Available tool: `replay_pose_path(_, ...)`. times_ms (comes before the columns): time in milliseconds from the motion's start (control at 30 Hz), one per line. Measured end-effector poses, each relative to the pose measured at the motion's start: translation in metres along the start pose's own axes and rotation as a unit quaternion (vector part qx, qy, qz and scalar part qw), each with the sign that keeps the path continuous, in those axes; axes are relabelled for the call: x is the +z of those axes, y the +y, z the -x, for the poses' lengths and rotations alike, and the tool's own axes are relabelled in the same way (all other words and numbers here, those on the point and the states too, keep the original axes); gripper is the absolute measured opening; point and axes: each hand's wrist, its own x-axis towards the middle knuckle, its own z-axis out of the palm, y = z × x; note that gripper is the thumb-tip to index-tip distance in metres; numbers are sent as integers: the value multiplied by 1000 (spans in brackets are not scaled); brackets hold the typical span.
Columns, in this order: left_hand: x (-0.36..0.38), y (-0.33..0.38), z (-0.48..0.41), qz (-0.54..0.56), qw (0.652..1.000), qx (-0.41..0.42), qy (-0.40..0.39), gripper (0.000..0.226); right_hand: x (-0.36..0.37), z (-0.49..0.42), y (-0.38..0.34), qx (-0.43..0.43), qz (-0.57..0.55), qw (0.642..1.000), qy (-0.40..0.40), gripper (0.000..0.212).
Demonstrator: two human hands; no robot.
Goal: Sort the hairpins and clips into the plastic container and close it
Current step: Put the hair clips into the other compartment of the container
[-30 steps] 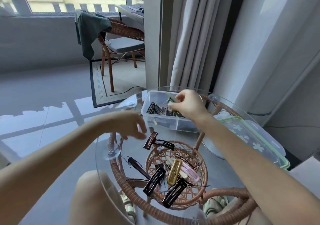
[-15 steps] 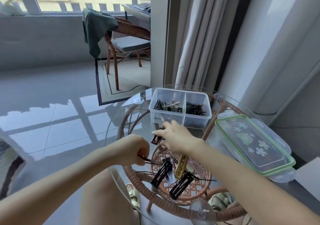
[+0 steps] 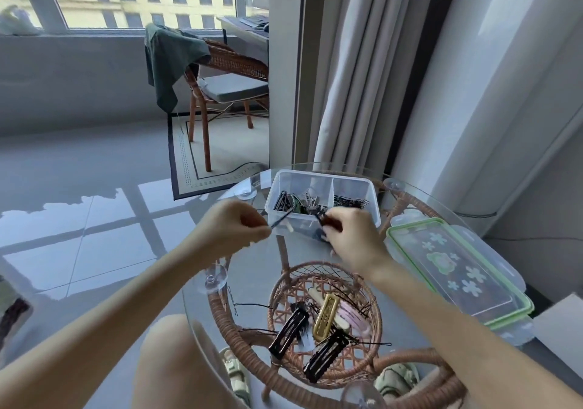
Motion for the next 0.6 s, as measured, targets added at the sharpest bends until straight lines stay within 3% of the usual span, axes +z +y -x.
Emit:
replay_pose_path(133, 21, 22, -48, -23, 994, -10, 106, 19, -7, -53, -10, 34, -12, 995, 92, 18)
replay_pose_path(300, 40, 35, -61, -108, 988, -1, 110, 39, -2, -70, -13, 61, 114, 992, -7, 25)
replay_pose_path(400, 37, 30, -25, -162, 986, 37, 12, 35, -18, -28, -13, 20, 124, 992, -24, 24)
replay_pose_path(500, 40, 25, 30, -206, 970, 43, -124, 37, -31, 33, -7, 17, 155, 977, -145, 34)
replay_pose_path(600, 55, 22, 69, -237, 958, 30, -162, 48, -27, 77, 1, 44, 166, 965, -198, 56)
